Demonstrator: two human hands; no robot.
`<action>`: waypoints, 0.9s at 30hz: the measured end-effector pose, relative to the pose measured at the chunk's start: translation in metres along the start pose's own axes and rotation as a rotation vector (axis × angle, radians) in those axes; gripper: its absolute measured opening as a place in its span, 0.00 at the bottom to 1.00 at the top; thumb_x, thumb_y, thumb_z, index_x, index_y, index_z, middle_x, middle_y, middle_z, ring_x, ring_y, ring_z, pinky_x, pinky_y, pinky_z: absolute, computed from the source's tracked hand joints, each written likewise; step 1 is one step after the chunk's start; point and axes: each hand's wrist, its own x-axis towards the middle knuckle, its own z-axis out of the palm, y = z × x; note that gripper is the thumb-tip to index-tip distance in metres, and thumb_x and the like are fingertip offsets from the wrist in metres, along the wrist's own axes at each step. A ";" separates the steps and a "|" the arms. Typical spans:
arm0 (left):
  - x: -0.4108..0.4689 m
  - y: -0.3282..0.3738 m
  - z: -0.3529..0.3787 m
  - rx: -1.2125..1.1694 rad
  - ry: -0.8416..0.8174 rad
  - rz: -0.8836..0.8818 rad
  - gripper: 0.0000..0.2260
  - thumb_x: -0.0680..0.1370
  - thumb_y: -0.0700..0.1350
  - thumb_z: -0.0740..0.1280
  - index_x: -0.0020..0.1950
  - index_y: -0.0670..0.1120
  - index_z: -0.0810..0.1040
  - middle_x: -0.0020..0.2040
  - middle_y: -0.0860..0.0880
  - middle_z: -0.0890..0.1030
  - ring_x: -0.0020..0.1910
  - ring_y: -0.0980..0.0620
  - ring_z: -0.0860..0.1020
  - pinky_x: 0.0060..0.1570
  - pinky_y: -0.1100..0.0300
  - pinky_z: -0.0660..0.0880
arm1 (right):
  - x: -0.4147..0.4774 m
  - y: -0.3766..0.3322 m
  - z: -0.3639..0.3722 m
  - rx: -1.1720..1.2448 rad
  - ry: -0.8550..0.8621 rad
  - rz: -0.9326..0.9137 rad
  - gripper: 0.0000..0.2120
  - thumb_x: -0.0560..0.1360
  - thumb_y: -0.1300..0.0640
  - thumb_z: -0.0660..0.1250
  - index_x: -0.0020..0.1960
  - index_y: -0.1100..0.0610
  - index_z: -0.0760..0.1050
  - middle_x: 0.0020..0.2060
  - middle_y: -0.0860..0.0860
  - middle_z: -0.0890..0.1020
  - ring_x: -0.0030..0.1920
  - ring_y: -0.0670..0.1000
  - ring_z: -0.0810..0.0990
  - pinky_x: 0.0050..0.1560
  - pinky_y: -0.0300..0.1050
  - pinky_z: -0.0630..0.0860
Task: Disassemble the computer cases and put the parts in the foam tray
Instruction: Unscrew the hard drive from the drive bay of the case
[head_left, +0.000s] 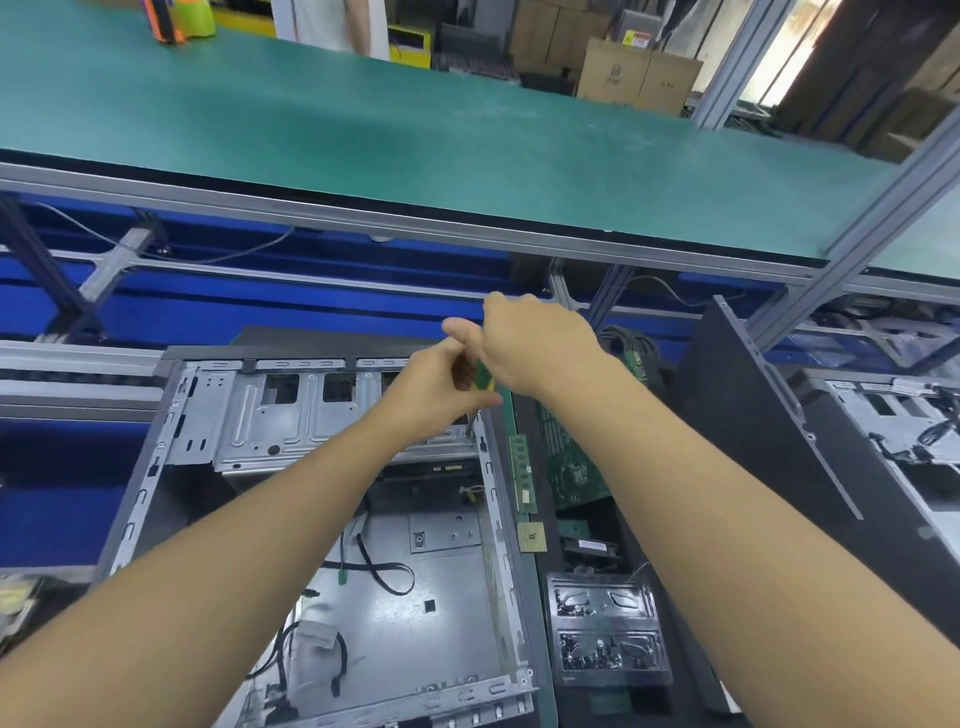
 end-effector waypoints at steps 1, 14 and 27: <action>-0.001 0.001 0.001 0.031 0.010 0.003 0.16 0.70 0.50 0.79 0.49 0.53 0.74 0.45 0.49 0.80 0.42 0.51 0.78 0.42 0.57 0.75 | 0.001 -0.002 0.001 -0.038 0.047 -0.004 0.20 0.83 0.39 0.52 0.52 0.57 0.64 0.37 0.51 0.70 0.41 0.57 0.72 0.33 0.48 0.63; -0.008 0.005 -0.017 -0.274 -0.169 0.003 0.16 0.80 0.31 0.62 0.51 0.52 0.78 0.42 0.65 0.84 0.45 0.68 0.80 0.47 0.73 0.73 | 0.002 0.007 -0.010 0.316 -0.205 -0.232 0.05 0.80 0.56 0.63 0.56 0.54 0.72 0.56 0.51 0.71 0.45 0.50 0.73 0.44 0.44 0.69; 0.000 0.013 -0.005 0.065 0.067 0.017 0.16 0.69 0.47 0.79 0.49 0.53 0.74 0.46 0.49 0.80 0.43 0.49 0.77 0.44 0.53 0.76 | 0.005 0.000 0.006 0.075 0.012 0.093 0.19 0.81 0.40 0.55 0.54 0.56 0.69 0.43 0.52 0.76 0.42 0.57 0.76 0.38 0.48 0.69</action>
